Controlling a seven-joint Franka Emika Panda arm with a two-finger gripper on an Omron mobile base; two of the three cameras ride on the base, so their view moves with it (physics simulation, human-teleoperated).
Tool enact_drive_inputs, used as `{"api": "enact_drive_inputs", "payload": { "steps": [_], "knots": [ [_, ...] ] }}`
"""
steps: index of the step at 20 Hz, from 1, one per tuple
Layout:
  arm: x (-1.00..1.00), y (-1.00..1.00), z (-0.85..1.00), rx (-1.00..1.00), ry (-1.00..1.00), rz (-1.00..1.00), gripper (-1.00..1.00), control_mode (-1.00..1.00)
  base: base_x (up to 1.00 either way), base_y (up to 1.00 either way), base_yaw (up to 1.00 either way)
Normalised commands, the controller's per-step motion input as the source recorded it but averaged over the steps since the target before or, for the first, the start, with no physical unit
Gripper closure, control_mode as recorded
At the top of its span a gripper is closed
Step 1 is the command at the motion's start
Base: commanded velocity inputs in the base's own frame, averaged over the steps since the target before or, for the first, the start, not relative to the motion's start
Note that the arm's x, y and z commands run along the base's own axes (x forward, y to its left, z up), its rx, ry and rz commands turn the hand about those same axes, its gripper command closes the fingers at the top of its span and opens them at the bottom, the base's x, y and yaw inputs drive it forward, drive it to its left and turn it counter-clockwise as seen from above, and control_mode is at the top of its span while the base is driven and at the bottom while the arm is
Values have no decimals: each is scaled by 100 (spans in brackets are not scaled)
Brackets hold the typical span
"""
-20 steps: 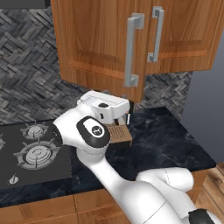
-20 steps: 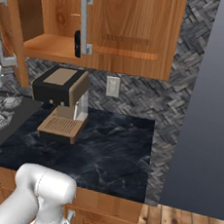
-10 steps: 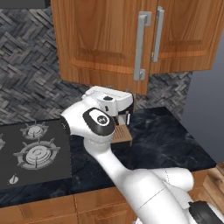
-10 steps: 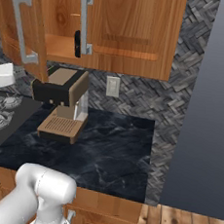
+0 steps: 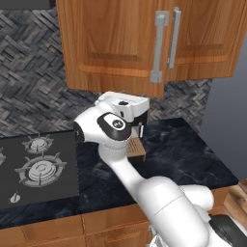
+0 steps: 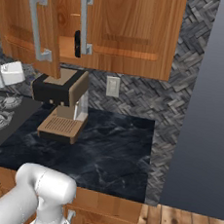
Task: Pick up the soap dispenser and soap dispenser from the sink, and place them back in the cabinet, and close the cabinet doors.
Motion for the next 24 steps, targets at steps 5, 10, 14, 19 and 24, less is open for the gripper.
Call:
{"api": "enact_drive_inputs", "payload": {
  "steps": [5, 10, 14, 19, 24],
  "knots": [
    [26, -19, 2, 0, 0, 0, -100, -100, 0, 0, 0],
    [25, -16, 2, 0, 0, 0, -100, -100, 0, 0, 0],
    [14, -16, 0, 0, 0, 0, -100, -100, 0, 0, 0],
    [14, -16, 1, 0, 0, 0, -100, -100, 0, 0, 0],
    [22, -13, 1, 0, 0, 0, -100, -100, 0, 0, 0]
  ]
}}
